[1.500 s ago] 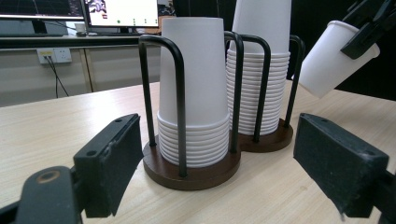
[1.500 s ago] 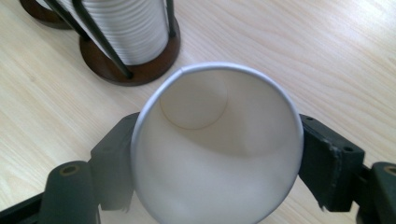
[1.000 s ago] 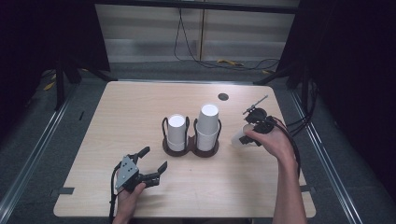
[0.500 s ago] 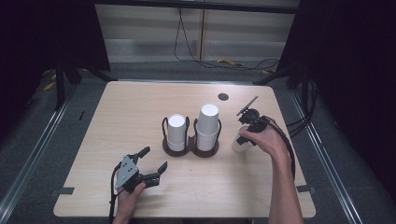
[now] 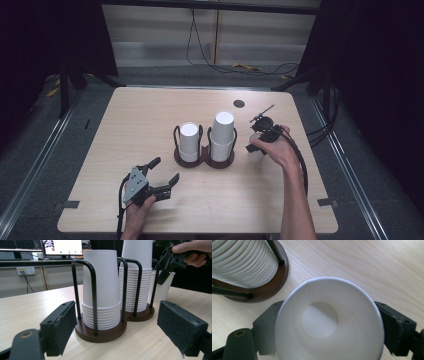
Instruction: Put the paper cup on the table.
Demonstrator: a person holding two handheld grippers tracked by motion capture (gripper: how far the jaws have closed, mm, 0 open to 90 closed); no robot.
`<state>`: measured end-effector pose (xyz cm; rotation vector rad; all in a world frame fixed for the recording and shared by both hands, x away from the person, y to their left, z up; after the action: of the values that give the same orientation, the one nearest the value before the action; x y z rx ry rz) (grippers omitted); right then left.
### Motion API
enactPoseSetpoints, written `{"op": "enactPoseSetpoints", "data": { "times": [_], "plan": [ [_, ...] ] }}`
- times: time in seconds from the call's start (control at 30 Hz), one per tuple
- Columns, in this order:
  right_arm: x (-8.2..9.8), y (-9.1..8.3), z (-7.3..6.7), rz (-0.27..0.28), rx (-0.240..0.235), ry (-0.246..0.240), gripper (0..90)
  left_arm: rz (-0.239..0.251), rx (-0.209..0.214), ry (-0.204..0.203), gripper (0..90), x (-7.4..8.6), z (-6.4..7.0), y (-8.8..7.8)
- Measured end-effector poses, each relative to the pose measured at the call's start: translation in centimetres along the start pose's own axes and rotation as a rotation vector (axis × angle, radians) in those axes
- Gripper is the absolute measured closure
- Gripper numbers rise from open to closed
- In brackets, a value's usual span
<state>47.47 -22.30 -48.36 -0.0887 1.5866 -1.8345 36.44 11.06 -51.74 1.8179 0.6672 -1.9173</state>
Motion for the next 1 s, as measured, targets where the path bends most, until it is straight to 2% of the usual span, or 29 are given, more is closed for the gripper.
{"op": "enactPoseSetpoints", "data": {
  "times": [0.17, 0.33, 0.47, 0.57, 0.67, 0.8, 0.93, 1.0],
  "plan": [
    [0.6, 0.2, 0.0, 0.025, -0.010, 0.036, 16.2, 0.000, 0.004, 0.001, 15.8, 0.0, 0.0, 0.0],
    [1.3, 0.3, 0.0, 0.075, -0.057, 0.099, 16.2, 0.000, 0.003, 0.002, 15.8, 0.0, 0.1, 0.0],
    [2.0, 0.4, 0.0, 0.105, -0.056, 0.134, 15.8, -0.001, 0.001, 0.002, 15.8, 0.0, 0.0, 0.0],
    [2.4, 0.4, 0.0, 0.144, -0.093, 0.183, 15.7, -0.001, 0.000, 0.000, 15.8, 0.0, 0.0, 0.0],
    [2.8, 0.0, 0.0, 0.168, -0.070, 0.201, 15.6, -0.001, -0.003, 0.000, 15.8, 0.0, 0.0, 0.0],
    [3.3, -0.4, -0.1, 0.199, -0.065, 0.226, 15.5, -0.001, -0.005, -0.001, 15.8, 0.0, 0.0, 0.0],
    [3.6, -0.6, -0.4, 0.232, -0.038, 0.232, 15.6, 0.000, -0.006, -0.005, 15.8, 0.0, -0.1, 0.0],
    [3.8, -0.5, -0.4, 0.247, -0.037, 0.253, 15.9, 0.001, -0.011, -0.010, 15.8, 0.0, -0.1, 0.0]
  ]
}}
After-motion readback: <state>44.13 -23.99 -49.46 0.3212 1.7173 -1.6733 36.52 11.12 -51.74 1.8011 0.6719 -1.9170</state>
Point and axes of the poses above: each handheld gripper's, and its own axes: y roughly forward along the jaws, x roughly out of its underside, z roughly to its right, the point moved 7 cm from there along y, roughly forward along the jaws, and after that the axes turned 10 degrees about x, right-handed, at the moved point
